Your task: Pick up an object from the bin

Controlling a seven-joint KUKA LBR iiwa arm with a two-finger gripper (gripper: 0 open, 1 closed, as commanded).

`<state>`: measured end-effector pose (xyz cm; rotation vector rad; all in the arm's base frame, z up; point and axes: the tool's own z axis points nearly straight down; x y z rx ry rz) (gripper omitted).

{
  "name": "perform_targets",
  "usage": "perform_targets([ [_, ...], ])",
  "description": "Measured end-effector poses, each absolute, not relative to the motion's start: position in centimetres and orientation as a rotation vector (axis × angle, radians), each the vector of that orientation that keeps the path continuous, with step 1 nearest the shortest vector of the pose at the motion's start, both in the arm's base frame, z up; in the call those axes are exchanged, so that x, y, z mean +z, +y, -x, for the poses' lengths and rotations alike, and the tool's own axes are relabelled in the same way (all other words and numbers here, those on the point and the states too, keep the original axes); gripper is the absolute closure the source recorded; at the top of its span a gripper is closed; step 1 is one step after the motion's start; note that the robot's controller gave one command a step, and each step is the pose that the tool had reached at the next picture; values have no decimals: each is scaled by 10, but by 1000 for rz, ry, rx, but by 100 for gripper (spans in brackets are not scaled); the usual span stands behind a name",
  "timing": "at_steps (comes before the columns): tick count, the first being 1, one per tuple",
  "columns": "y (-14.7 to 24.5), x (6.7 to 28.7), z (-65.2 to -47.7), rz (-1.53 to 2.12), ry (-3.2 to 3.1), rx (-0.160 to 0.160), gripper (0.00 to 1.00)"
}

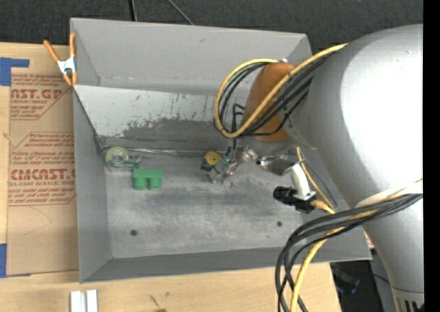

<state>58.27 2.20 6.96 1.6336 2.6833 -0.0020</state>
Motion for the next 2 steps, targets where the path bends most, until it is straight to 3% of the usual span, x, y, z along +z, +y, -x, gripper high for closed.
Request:
perform_targets([
  [1, 23, 104, -583, -1630, 2684, 2, 100],
  [2, 23, 121, -583, -1629, 2686, 1, 100],
])
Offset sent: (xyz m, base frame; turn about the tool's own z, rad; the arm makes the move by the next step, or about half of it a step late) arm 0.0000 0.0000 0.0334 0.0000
